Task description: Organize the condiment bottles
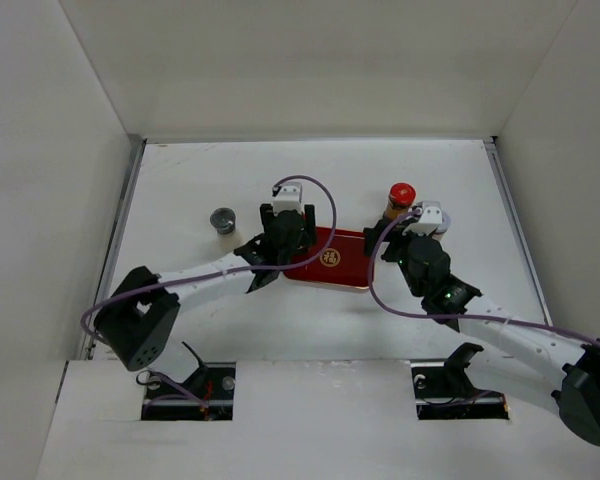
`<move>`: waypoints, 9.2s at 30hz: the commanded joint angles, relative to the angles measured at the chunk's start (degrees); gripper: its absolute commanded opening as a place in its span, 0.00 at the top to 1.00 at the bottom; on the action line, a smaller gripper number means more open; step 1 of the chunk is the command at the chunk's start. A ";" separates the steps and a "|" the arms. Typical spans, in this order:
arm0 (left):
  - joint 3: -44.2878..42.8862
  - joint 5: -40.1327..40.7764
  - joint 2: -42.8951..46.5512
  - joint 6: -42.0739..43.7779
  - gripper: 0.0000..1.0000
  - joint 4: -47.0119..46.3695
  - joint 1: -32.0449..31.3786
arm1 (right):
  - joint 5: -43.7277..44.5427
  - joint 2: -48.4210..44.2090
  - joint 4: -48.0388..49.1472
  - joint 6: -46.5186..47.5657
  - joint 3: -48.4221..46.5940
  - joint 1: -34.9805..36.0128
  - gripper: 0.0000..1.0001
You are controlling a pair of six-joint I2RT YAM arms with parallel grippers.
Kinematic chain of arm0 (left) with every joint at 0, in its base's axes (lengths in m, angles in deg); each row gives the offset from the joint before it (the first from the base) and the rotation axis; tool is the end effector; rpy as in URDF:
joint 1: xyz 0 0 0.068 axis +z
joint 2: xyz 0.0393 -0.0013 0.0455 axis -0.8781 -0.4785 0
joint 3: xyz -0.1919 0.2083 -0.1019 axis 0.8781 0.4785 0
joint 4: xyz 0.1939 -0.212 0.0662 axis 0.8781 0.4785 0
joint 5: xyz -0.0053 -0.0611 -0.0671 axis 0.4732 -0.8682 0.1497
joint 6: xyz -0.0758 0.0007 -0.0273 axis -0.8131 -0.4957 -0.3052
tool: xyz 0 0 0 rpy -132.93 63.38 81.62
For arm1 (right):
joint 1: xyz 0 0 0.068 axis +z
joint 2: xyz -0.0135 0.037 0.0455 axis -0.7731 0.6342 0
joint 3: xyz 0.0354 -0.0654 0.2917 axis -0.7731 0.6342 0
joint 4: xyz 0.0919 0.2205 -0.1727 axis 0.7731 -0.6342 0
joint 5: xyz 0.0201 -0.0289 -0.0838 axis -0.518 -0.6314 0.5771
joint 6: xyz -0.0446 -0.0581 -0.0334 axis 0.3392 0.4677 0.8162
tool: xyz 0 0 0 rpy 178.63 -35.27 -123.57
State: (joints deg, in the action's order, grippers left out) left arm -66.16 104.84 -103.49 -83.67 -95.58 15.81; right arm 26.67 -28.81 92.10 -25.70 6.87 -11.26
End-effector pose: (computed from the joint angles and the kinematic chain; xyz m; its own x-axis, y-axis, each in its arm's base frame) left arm 0.2849 -0.2371 0.2358 -0.3513 -0.1081 -0.9300 0.1251 0.9790 -0.1611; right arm 0.2252 0.1417 0.2546 -0.2095 0.2344 -0.9493 -0.1267 0.9561 0.2641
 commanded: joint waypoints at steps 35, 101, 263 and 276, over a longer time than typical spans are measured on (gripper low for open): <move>-2.16 1.90 -1.79 5.82 0.06 -18.19 -1.81 | 1.06 -1.98 2.73 -0.83 -0.78 -1.10 0.31; 9.72 12.88 5.88 -6.66 0.33 -6.67 21.39 | -0.52 0.57 3.17 -0.30 -1.92 0.04 0.00; 38.98 12.01 34.26 -2.44 0.06 -26.62 0.83 | -4.20 27.28 -7.11 -5.74 -16.33 -31.77 0.25; 39.42 12.01 35.32 -2.70 0.05 -26.71 0.65 | 8.09 7.18 -9.39 -6.36 -7.46 -16.06 0.51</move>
State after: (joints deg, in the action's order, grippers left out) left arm -26.53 117.38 -68.06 -85.88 -119.74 16.70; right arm 30.43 -15.52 79.07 -31.56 0.83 -31.52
